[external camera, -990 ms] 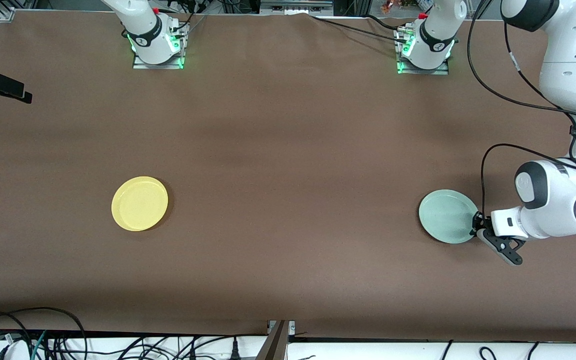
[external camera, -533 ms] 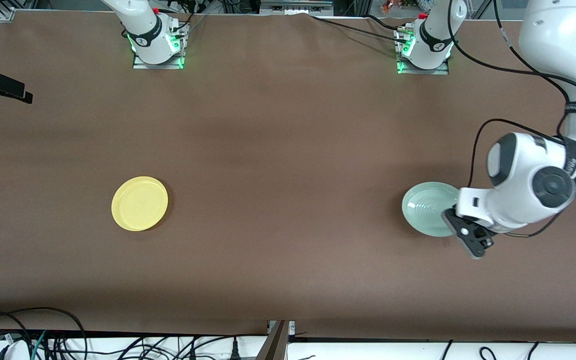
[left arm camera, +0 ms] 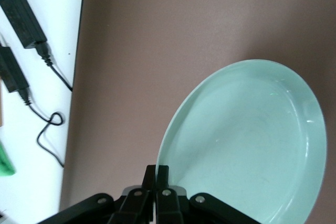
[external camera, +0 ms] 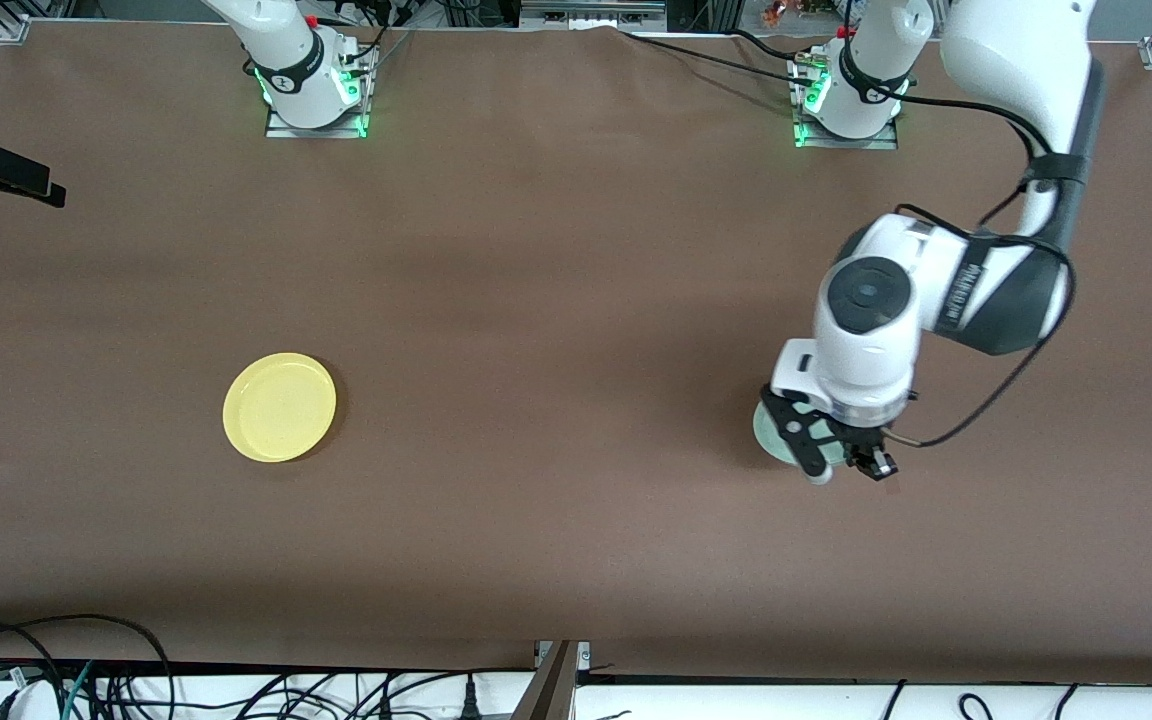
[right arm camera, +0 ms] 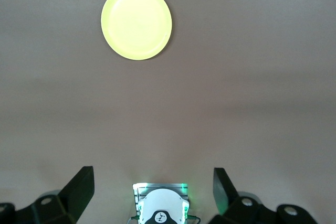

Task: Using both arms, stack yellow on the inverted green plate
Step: 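Lift the green plate with the left gripper and turn it over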

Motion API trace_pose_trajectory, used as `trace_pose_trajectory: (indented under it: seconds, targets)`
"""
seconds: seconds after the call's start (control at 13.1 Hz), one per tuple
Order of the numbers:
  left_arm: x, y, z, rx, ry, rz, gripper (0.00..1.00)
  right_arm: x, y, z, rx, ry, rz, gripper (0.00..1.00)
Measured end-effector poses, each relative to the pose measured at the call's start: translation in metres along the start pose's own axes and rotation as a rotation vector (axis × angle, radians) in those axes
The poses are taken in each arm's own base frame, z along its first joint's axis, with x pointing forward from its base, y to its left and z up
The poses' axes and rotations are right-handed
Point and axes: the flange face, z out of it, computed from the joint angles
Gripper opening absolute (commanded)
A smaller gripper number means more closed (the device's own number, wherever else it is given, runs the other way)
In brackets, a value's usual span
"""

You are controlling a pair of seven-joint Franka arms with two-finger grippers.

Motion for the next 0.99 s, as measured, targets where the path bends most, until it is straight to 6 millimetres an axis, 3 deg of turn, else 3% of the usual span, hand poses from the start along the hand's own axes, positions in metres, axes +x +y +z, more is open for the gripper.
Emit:
trace_pose_trajectory:
  seconds: [0.3,0.53,0.69,0.99]
  targets:
    - [0.066,0.083,-0.050,0.169,-0.141,-0.047,0.00,0.000,0.001,0.000,0.000,0.000,0.001,1.00]
    - [0.107,0.150,-0.074,0.303,-0.178,-0.186,0.00,0.000,0.001,0.000,0.000,0.000,0.001,1.00]
    - [0.135,0.203,-0.074,0.437,-0.193,-0.244,0.00,0.000,0.001,0.000,0.000,0.000,0.001,1.00]
    - [0.173,0.290,-0.046,0.642,-0.220,-0.248,0.00,0.000,0.001,0.000,0.000,0.000,0.001,1.00]
